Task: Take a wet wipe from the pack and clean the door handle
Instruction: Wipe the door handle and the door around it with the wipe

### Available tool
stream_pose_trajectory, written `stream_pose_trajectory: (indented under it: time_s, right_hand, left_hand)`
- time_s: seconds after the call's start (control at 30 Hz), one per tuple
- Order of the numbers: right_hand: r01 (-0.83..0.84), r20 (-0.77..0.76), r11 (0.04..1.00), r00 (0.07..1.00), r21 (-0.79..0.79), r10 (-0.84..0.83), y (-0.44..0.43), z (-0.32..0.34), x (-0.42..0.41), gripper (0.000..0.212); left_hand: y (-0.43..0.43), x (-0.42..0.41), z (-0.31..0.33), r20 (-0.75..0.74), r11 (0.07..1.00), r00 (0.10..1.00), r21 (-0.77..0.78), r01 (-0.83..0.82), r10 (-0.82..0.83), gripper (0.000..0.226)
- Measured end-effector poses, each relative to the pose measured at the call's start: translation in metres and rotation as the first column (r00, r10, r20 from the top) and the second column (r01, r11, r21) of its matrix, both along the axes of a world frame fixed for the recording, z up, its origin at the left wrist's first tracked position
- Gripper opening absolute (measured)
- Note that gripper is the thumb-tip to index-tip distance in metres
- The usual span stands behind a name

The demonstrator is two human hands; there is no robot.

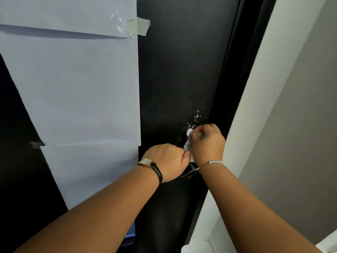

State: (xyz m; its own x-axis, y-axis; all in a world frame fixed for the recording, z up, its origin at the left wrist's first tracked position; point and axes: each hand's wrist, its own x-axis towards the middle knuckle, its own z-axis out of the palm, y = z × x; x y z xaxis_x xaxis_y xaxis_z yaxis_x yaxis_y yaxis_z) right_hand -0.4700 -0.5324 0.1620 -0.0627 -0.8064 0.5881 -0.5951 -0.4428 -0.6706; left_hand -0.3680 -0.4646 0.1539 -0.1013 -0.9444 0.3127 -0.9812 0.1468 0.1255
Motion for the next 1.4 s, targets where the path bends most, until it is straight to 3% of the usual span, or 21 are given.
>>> stream_pose_trajectory:
  time_s: [0.1,0.2,0.27,0.37,0.47,0.53,0.73,0.83,0.93,1.0,1.1,1.23,1.4]
  right_hand:
    - [-0.12,-0.222,0.989,0.97,-0.084,0.099,-0.001,0.001,-0.002,0.01]
    - [-0.303,-0.496,0.939,0.848,-0.16,0.188,-0.004,0.003,-0.004,0.007]
    - [-0.367,-0.594,0.916,0.778,-0.161,0.207,-0.008,0.005,-0.009,0.006]
    - [-0.384,-0.542,0.901,0.81,-0.202,0.224,-0.013,0.005,-0.018,0.005]
    - [-0.214,-0.22,0.972,0.957,-0.101,0.188,-0.011,0.003,-0.022,0.005]
    - [-0.107,-0.134,0.993,0.986,-0.059,0.099,-0.009,0.001,-0.023,0.009]
    - [-0.057,-0.399,0.997,0.916,-0.052,0.032,-0.011,0.009,-0.022,0.014]
    - [-0.213,-0.504,0.972,0.853,-0.103,0.134,-0.006,0.008,-0.021,0.018]
    - [-0.415,-0.66,0.906,0.703,-0.079,0.265,0.003,0.005,-0.016,0.017]
    - [-0.455,-0.731,0.884,0.638,-0.102,0.244,0.003,0.004,-0.014,0.016]
    - [-0.459,-0.64,0.881,0.712,-0.115,0.288,-0.004,0.005,-0.017,0.012]
    - [-0.277,-0.219,0.959,0.933,0.065,0.285,-0.005,0.004,-0.023,0.017]
    - [-0.103,-0.092,0.991,0.99,0.083,0.11,-0.001,0.0,-0.03,0.021]
  left_hand:
    - [0.001,0.0,0.0,-0.006,1.0,1.0,-0.003,-0.002,0.002,0.042]
    - [-0.001,0.001,-0.001,-0.02,1.0,1.0,0.001,-0.002,0.002,0.041]
    - [-0.001,0.001,0.0,-0.015,1.0,1.0,0.003,0.004,-0.004,0.04]
    - [-0.001,0.002,0.0,-0.002,1.0,1.0,0.004,0.013,-0.013,0.04]
    - [-0.001,0.002,-0.001,0.002,1.0,1.0,0.004,0.015,-0.015,0.041]
    - [-0.002,0.003,-0.001,0.004,1.0,1.0,0.004,0.013,-0.013,0.042]
    - [-0.002,0.002,-0.002,0.001,1.0,1.0,-0.002,0.009,-0.009,0.041]
    - [-0.002,0.002,0.0,-0.007,1.0,1.0,0.005,0.011,-0.011,0.04]
    - [-0.001,0.001,0.002,-0.032,1.0,0.999,0.002,0.018,-0.018,0.036]
    - [0.001,0.001,0.002,-0.04,1.0,0.999,-0.014,0.025,-0.025,0.033]
    - [0.0,0.002,0.001,-0.022,1.0,1.0,0.0,0.021,-0.021,0.039]
    - [-0.001,0.003,-0.001,-0.019,1.0,1.0,0.013,0.01,-0.01,0.038]
    - [-0.001,0.003,-0.001,-0.026,1.0,0.999,0.001,0.023,-0.023,0.038]
